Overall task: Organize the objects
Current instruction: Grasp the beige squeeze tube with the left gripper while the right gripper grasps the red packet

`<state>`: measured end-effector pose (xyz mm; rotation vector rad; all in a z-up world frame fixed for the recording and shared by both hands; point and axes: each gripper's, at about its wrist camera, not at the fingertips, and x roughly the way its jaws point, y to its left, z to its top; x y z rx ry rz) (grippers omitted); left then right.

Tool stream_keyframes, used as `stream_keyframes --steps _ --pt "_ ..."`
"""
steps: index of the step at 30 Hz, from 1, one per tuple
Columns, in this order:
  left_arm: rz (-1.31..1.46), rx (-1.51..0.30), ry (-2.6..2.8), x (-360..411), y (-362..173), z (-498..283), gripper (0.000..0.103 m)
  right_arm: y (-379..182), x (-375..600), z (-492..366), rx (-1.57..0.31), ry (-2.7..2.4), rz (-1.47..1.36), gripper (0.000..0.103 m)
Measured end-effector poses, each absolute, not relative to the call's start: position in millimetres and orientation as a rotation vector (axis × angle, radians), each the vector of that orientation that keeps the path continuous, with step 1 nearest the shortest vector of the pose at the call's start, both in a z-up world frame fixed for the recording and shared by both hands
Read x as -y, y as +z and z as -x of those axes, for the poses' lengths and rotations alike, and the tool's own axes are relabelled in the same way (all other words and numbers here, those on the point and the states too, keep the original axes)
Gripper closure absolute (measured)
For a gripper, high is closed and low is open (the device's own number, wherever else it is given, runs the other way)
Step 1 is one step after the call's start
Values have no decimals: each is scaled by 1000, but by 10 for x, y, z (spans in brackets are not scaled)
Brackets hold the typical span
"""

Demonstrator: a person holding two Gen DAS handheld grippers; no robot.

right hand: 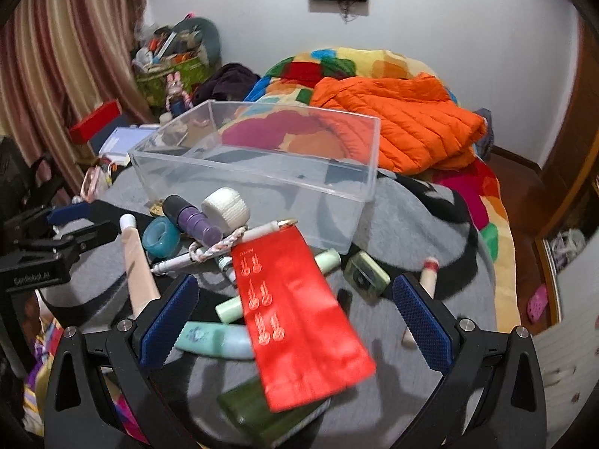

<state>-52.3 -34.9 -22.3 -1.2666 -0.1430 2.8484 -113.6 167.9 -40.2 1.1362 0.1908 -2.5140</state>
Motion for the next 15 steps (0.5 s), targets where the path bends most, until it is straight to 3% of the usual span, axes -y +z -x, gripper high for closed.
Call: stream_keyframes --steps 8,10,15 --pt "1407 234 2748 475 -433 812 22 -535 -1532 1376 -326 -2430 -1196 2" --pt "1433 261 2726 469 -479 854 32 -564 -1508 1408 -353 -2423 -1205 5" --pt "1445 328 2692 496 -550 910 41 -635 -1469 1481 -375 -2380 -1240 21"
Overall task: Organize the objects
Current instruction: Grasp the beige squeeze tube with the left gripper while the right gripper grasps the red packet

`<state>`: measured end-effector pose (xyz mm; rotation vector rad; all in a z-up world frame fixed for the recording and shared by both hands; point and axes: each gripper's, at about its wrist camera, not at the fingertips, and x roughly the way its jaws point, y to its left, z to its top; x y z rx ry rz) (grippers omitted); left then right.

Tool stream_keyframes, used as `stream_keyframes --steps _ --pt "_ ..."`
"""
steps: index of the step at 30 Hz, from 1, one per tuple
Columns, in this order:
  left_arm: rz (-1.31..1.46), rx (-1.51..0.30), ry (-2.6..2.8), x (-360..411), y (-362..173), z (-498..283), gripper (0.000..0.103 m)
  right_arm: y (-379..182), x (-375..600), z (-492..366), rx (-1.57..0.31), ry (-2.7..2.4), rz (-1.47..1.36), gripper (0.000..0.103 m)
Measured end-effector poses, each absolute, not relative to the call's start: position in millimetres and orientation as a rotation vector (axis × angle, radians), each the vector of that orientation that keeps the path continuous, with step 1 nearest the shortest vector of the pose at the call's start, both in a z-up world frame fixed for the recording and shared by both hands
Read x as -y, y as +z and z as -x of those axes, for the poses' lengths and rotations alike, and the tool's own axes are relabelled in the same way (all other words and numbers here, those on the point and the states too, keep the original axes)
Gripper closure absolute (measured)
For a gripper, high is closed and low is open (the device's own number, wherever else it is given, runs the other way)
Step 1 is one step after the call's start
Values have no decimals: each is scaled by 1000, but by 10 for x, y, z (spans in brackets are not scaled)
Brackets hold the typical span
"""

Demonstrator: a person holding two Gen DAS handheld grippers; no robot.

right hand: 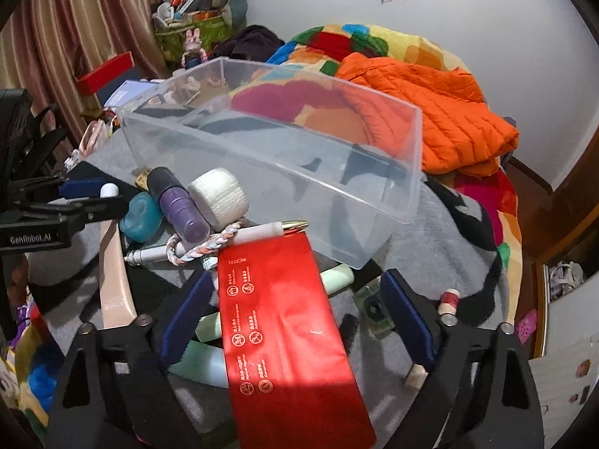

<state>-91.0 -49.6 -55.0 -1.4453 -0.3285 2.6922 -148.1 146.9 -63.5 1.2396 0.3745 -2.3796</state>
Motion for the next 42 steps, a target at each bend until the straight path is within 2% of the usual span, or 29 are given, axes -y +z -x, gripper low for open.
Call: stream_keyframes --steps 1,6,7,9,12,14,15,18,20,22,25,30,32,36,37,39,42 --pt "1442 348 2685 504 -555 909 48 -656 -1458 1491 -376 -2368 -1248 23" --pt "1426 354 2659 528 -553 832 60 -698 -1455 1511 -318 -2311 -1280 49" --pt "1422 340 2654 520 -550 807 64 -697 -1458 1504 -317 -2311 -1280 49" --pt "1416 302 2643 503 -530 761 64 -679 -1462 1473 -321 -2328 -1267 49" --pt "1396 238 2623 450 -478 692 78 -641 -1489 1425 -320 -2346 -1247 49" --pt "1374 171 2619 395 -435 643 82 -606 -1521 1381 -313 -2366 -1231 49" --pt "1360 137 2622 366 -411 622 87 -588 -1538 1365 -305 -2376 -1225 49" --pt "1361 79 2625 331 -373 585 88 -526 -1598 1323 -273 -2404 -1208 49" --pt "1435 159 2585 381 -384 611 79 -485 -1631 1292 -249 -2413 -1198 49" --pt "1474 240 2565 437 -391 619 58 -447 -1654 1264 -230 -2416 -1186 49" --pt "1487 245 2627 448 -365 576 38 -392 -1670 1214 -210 -2427 -1158 49" --pt "1550 252 2599 357 -469 620 38 -363 -1693 1146 -176 -2434 -1130 49" --pt "1539 195 2631 274 -508 633 39 -358 -1703 1113 -159 -2435 -1122 49" --pt "1487 37 2661 106 -541 572 62 -331 -1764 1075 -127 -2445 -1108 49" --pt "1480 7 2660 83 -541 551 70 -322 -1781 1066 -121 -2452 -1104 49" --pt "1473 -16 2649 69 -526 514 79 -300 -1817 1058 -108 -2464 -1095 49" --pt "1455 0 2643 89 -476 462 83 -268 -1838 1064 -99 -2481 -1083 49"
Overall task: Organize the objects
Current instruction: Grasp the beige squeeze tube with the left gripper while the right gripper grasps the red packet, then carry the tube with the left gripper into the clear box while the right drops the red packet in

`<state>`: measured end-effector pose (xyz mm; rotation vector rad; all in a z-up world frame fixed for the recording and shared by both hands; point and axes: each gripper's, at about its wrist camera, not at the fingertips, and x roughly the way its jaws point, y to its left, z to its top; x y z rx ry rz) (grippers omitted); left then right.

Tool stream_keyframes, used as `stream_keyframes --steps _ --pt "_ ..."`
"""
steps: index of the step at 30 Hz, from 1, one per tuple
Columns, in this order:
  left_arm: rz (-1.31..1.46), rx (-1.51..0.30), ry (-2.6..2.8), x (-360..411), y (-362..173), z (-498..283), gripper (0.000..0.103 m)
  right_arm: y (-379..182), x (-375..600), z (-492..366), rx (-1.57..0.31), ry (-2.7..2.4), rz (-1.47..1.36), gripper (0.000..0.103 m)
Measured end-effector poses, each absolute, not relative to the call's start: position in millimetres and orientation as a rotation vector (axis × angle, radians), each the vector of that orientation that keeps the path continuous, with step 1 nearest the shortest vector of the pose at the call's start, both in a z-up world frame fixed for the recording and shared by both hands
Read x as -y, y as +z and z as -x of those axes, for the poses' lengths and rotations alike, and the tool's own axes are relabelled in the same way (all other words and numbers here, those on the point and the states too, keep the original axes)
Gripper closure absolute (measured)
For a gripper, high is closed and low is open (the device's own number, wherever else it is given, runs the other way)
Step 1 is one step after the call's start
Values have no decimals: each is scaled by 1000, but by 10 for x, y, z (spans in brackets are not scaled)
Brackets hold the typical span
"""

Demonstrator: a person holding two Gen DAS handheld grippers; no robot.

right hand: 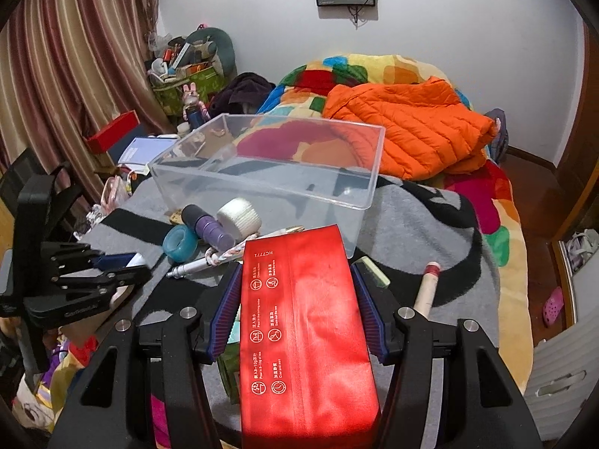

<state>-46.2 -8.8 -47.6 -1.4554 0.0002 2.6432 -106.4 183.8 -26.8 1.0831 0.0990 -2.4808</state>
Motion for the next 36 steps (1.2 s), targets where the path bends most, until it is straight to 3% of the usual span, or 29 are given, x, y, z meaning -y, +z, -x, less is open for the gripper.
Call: stream_keyframes --steps 21,36 --pt "934 123 2876 362 796 252 83 303 -1755 1261 -36 -2567 -899 49" --pt "742 169 2934 362 1341 851 83 341 -1639 1913 -20 -2571 -963 49"
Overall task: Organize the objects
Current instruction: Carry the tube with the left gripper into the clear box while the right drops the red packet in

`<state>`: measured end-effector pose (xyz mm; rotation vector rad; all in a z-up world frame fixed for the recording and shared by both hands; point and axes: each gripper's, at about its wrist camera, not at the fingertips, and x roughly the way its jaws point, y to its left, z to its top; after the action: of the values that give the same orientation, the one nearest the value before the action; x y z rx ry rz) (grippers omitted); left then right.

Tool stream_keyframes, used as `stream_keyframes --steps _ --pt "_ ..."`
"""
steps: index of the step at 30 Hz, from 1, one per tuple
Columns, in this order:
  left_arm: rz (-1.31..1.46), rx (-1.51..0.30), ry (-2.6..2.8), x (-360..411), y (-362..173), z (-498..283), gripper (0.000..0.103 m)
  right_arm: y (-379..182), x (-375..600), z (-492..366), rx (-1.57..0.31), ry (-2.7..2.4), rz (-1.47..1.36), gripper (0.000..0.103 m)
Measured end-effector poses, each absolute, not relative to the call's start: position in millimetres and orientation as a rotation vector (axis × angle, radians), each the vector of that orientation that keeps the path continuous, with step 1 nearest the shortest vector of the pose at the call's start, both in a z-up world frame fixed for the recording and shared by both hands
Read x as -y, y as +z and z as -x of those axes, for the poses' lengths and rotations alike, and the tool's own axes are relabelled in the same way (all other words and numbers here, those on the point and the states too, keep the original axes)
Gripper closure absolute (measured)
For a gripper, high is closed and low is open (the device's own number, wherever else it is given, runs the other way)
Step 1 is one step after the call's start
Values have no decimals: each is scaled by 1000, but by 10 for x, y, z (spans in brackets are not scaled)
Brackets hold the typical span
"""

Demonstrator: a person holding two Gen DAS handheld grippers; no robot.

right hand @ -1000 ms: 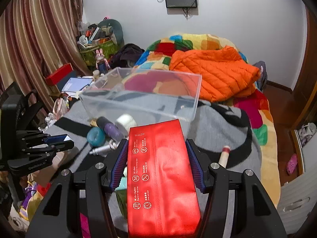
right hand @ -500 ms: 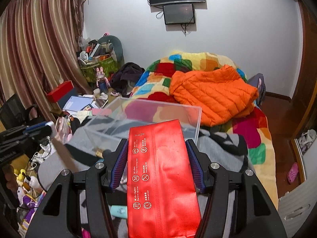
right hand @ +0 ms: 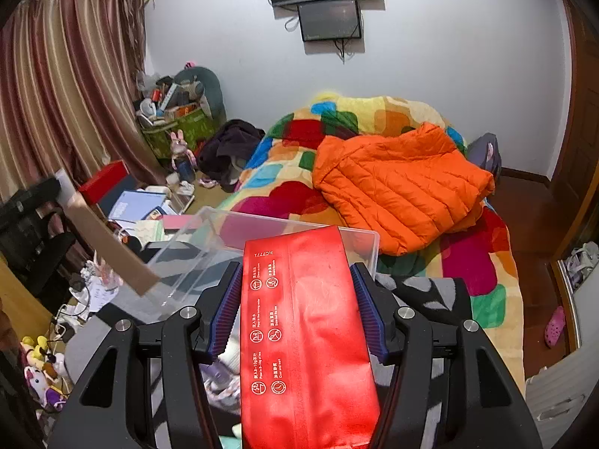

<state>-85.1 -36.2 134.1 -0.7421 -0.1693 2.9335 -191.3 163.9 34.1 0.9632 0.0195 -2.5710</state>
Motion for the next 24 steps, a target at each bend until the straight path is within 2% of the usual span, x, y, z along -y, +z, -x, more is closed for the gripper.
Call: stream_keyframes --steps 11,24 --pt "895 189 2891 214 892 1591 83 -153 -1340 2469 -149 -2513 -1173 49" --pt "1074 288 2799 377 410 1822 83 -496 -1027 2662 -287 -2412 -1292 49"
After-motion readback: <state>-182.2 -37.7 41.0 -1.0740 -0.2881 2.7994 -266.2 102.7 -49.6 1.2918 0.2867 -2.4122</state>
